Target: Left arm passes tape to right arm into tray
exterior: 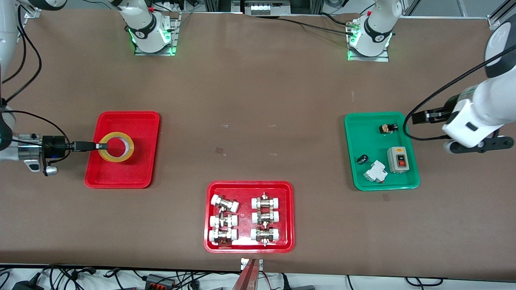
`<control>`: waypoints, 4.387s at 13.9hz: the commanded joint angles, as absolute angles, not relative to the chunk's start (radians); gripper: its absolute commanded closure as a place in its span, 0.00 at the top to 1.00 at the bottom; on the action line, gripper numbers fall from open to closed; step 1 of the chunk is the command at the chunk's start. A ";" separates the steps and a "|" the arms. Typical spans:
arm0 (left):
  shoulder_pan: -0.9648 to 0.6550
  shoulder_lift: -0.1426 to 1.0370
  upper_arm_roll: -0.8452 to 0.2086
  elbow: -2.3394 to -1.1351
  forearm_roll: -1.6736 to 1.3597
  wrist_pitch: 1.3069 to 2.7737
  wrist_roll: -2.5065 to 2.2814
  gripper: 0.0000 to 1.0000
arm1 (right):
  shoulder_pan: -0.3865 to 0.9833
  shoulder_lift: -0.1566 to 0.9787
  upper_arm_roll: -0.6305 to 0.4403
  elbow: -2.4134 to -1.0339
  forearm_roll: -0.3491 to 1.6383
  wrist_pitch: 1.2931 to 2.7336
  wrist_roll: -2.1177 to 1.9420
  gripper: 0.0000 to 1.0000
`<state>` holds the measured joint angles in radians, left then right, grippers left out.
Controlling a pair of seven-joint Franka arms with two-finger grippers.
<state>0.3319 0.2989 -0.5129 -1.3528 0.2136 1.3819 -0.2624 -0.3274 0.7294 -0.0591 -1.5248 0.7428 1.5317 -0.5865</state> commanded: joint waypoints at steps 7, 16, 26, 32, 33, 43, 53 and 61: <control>0.333 0.060 -0.420 -1.585 0.134 1.511 -0.112 1.00 | -0.362 0.813 -0.040 -1.514 0.742 1.516 -0.756 0.75; 0.339 0.045 -0.420 -1.585 0.051 1.528 -0.149 1.00 | -0.276 0.773 -0.040 -1.505 0.490 1.592 -0.744 1.00; 0.350 0.049 -0.411 -1.585 0.051 1.562 -0.138 1.00 | -0.176 0.600 -0.048 -1.502 0.209 1.651 -0.634 1.00; 0.357 0.049 -0.410 -1.586 0.051 1.559 -0.135 1.00 | -0.060 0.480 -0.040 -1.411 0.078 1.582 -0.208 1.00; 0.357 0.049 -0.410 -1.586 0.051 1.559 -0.135 1.00 | -0.043 0.466 -0.041 -1.379 0.058 1.566 -0.151 1.00; 0.357 0.049 -0.410 -1.585 0.051 1.551 -0.135 1.00 | -0.017 0.459 -0.046 -1.080 0.038 1.437 0.046 1.00; 0.357 0.049 -0.410 -1.585 0.051 1.551 -0.135 1.00 | -0.032 0.230 -0.052 -1.393 0.008 1.698 -0.001 1.00; 0.357 0.049 -0.410 -1.585 0.051 1.551 -0.135 1.00 | -0.028 0.031 -0.046 -1.695 -0.048 1.769 -0.020 1.00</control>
